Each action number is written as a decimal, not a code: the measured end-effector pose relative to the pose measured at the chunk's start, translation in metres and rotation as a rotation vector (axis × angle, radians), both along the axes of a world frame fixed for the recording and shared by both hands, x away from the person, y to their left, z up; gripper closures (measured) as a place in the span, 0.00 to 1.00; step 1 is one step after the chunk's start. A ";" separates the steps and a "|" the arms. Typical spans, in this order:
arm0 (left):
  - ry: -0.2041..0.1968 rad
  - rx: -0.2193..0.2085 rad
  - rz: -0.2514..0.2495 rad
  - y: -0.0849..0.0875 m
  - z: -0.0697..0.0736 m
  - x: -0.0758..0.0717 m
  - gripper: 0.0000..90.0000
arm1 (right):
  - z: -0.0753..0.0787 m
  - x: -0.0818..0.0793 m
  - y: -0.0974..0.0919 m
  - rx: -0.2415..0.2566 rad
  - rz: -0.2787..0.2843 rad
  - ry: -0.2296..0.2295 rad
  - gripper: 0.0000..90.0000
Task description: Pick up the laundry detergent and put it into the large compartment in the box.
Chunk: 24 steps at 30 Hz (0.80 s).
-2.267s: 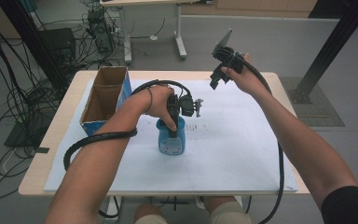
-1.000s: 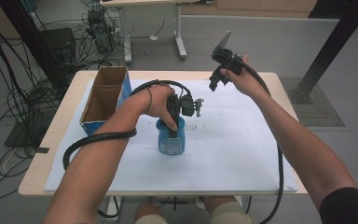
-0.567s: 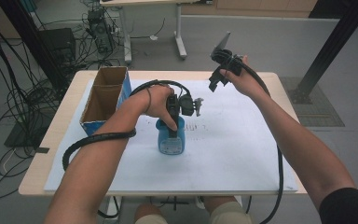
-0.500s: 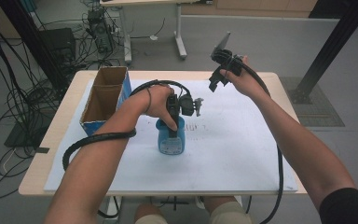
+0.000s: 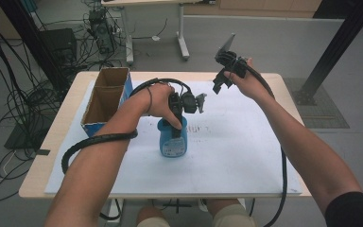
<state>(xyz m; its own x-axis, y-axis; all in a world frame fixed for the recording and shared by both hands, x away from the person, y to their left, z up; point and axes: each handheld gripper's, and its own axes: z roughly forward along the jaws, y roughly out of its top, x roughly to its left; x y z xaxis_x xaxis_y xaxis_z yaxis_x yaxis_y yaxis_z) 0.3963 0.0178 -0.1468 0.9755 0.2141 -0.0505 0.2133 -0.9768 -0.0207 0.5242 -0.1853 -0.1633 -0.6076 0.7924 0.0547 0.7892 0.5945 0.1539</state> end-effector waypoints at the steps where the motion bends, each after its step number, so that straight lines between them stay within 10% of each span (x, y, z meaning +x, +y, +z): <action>1: -0.002 0.001 0.025 0.001 0.006 0.001 0.42 | 0.000 -0.001 0.000 0.000 0.002 -0.002 0.08; 24: -0.070 0.009 0.557 0.055 0.136 0.004 0.42 | 0.006 -0.011 -0.003 0.008 0.007 -0.013 0.08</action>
